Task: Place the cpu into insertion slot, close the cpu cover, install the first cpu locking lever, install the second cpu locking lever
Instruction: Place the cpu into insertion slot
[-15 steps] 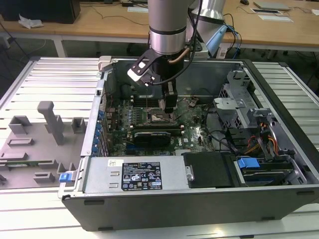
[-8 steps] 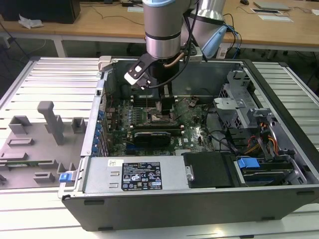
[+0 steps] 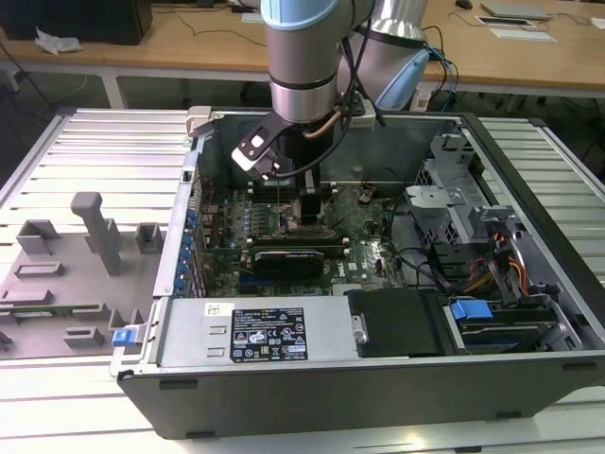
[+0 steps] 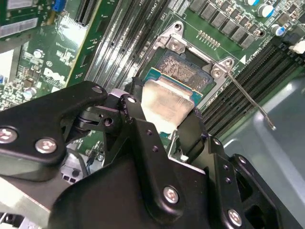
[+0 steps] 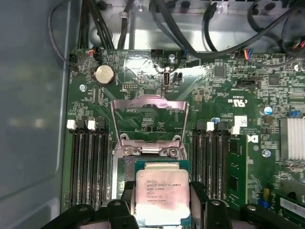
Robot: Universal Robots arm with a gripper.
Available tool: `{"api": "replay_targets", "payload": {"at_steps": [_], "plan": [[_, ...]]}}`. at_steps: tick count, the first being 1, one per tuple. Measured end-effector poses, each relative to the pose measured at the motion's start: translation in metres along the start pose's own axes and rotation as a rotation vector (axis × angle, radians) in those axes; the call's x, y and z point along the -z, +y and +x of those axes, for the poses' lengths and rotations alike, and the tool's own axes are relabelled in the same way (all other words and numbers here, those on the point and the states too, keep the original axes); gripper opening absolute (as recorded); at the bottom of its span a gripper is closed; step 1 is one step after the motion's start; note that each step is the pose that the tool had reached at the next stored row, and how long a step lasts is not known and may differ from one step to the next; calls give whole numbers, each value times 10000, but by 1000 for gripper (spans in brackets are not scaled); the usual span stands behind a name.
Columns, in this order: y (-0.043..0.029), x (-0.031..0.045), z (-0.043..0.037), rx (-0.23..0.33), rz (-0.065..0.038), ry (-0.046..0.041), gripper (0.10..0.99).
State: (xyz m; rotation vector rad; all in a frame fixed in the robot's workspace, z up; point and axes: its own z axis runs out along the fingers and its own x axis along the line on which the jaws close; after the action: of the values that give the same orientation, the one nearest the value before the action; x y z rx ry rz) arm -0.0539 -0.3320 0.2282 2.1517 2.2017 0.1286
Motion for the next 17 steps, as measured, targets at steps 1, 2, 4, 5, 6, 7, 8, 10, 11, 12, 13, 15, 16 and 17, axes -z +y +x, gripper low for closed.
{"api": "replay_targets", "payload": {"at_steps": [1, 2, 4, 5, 6, 7, 8, 10, 11, 12, 13, 15, 16, 17], "plan": [[-4, -23, 3, -2, -1, 0, 541], [-5, -33, 7, -3, -1, 0, 541], [-7, -56, 29, -1, -1, 0, 541], [-8, -64, 35, -1, -1, 0, 541], [-10, -72, 38, -1, -1, 0, 541], [-12, -79, 41, -1, 0, -2, 541], [-17, -93, 45, -1, 0, -2, 541], [-36, -122, 56, -1, -1, -3, 541], [-44, -137, 60, -2, 0, -5, 541], [-45, -145, 60, -6, -1, -4, 541], [-47, -156, 61, -19, 0, -6, 541], [-51, -174, 65, -57, -1, -10, 541], [-53, -181, 66, -79, -2, -12, 541], [-55, -186, 67, -105, -2, -14, 541]]}}
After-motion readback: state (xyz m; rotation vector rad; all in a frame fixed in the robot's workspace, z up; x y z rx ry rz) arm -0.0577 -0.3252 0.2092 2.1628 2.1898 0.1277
